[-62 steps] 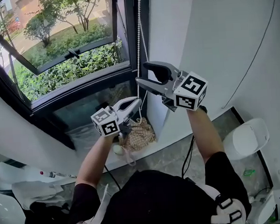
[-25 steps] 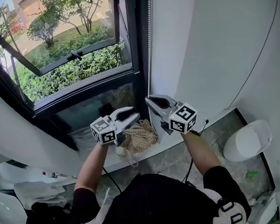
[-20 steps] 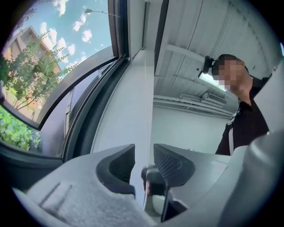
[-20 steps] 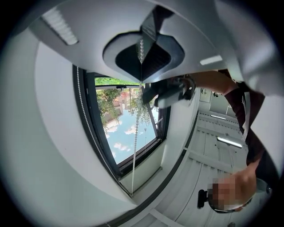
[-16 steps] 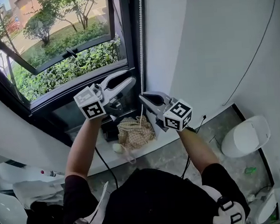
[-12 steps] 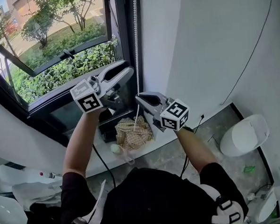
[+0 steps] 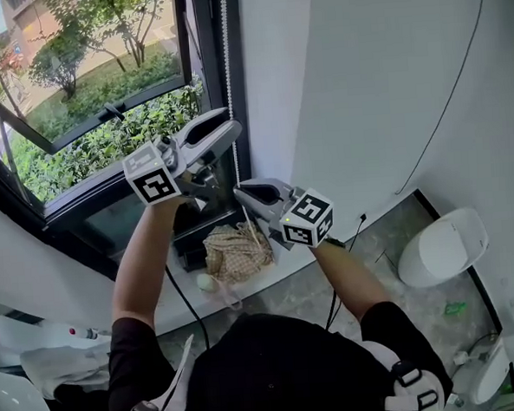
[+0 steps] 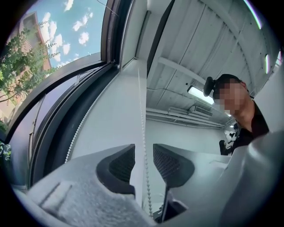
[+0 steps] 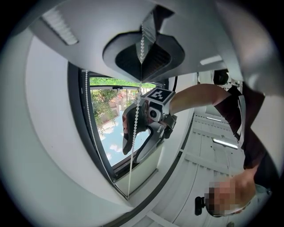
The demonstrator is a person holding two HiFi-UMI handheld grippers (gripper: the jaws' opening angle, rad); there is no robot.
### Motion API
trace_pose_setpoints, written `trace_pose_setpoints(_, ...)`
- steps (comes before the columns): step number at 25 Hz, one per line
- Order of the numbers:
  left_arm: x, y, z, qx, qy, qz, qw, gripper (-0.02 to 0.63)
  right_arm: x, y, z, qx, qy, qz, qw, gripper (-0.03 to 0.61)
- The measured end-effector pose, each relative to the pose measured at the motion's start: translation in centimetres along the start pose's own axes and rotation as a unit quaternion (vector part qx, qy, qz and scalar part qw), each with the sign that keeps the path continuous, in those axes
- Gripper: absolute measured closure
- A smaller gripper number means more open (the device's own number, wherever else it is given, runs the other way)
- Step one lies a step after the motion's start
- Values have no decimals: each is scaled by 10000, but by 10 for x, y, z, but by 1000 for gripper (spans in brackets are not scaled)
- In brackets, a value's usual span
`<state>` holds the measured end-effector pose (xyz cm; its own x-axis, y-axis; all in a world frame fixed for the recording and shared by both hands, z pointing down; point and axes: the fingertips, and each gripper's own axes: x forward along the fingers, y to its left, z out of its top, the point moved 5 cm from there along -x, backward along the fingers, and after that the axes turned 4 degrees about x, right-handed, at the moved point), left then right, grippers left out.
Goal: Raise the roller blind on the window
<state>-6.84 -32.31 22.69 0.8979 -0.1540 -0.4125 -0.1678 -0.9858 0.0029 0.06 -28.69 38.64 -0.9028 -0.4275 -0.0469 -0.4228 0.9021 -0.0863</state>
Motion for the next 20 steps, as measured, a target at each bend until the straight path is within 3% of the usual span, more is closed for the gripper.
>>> trace_pose_setpoints(1, 1, -2, -1, -1, -1, -28, 10000, 495, 0, 1, 0, 9, 0, 17, 10000, 572)
trace_pose_setpoints(3, 1, -5, -3, -46, -44, -13, 10000, 591, -2, 2, 0, 54, -30, 41, 10000, 572)
trace_pose_setpoints(7, -4, -2, -5, -351, -268, 165, 9989, 597, -5, 0, -1, 132, -94, 49, 9999, 572)
trace_pose_setpoints(10, -6, -6, -16, -159, -6, 326, 9993, 598, -9, -2, -14, 118, 112, 17, 9999, 572)
trace_pose_setpoints(14, -24, -15, -70, -150, 503, 546, 9971, 598, -23, -3, -71, 399, 693, -127, 9967, 572)
trace_pose_setpoints(18, -57, -26, -150, -788, 761, 823, 9906, 598, -36, 4, -151, 589, 1700, -148, 9836, 571)
trace_pose_setpoints(20, -65, -31, -167, -979, 672, 934, 9885, 597, -40, 8, -166, 580, 1837, -140, 9812, 571)
